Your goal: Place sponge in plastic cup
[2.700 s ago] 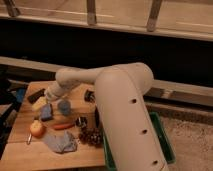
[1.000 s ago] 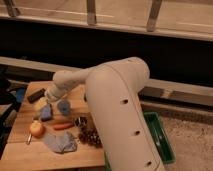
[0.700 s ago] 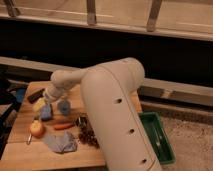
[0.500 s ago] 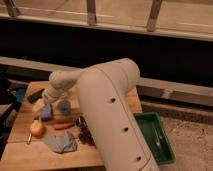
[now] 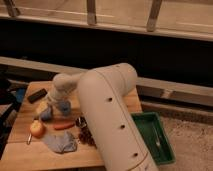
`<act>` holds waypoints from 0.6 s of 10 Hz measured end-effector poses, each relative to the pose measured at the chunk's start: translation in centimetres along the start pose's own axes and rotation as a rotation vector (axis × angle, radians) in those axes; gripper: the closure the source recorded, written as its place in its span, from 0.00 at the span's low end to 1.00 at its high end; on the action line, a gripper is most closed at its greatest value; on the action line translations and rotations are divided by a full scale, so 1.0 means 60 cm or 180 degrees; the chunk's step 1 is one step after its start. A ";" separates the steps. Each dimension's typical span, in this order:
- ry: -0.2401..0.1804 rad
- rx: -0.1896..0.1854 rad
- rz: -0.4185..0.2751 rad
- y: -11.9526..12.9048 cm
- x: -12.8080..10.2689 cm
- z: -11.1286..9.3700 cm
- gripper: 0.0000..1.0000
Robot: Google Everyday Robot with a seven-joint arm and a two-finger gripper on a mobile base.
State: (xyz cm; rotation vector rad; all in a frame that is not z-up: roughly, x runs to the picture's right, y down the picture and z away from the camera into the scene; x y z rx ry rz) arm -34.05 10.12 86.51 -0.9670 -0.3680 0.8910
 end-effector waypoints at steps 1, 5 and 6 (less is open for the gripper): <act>0.0005 -0.0007 0.0014 -0.002 0.001 0.000 0.26; 0.0061 -0.0055 0.0049 -0.004 0.006 0.015 0.26; 0.0080 -0.0062 0.0043 -0.002 0.006 0.019 0.26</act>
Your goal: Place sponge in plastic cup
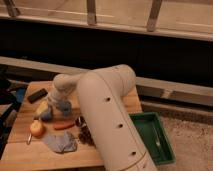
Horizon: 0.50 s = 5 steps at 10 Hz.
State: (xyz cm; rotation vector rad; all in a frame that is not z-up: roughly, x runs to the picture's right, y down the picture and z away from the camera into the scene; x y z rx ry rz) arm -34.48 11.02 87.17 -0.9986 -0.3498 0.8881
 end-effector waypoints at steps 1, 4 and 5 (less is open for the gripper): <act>0.0016 -0.0003 -0.0005 0.001 -0.001 0.005 0.26; 0.0073 -0.0001 -0.0012 0.002 0.000 0.013 0.27; 0.0079 -0.0006 -0.0016 0.002 0.000 0.015 0.32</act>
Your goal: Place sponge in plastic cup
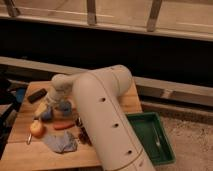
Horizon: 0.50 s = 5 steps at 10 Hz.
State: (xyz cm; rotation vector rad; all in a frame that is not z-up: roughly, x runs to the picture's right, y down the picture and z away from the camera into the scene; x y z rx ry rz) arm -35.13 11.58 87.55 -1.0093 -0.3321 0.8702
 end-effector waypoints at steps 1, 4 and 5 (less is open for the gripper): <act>-0.0001 0.0001 0.0006 -0.002 0.001 0.001 0.40; 0.0031 0.0016 0.0015 -0.004 0.006 0.004 0.71; 0.0033 0.0021 0.0017 -0.004 0.006 0.005 0.80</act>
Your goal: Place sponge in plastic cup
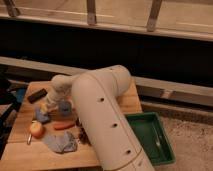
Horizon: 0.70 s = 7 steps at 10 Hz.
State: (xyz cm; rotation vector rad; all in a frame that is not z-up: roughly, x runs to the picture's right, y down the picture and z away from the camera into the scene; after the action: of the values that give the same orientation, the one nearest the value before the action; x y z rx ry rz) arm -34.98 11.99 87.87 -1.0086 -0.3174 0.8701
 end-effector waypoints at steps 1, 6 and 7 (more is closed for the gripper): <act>0.0002 0.0009 0.0006 -0.002 0.001 -0.001 0.92; -0.0121 0.0016 -0.0125 0.016 -0.017 -0.025 1.00; -0.0163 0.0003 -0.0177 0.025 -0.027 -0.029 1.00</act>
State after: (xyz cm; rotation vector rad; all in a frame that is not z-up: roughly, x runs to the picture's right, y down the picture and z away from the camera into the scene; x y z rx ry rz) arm -35.67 10.09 85.92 -0.9733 -0.3867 0.8468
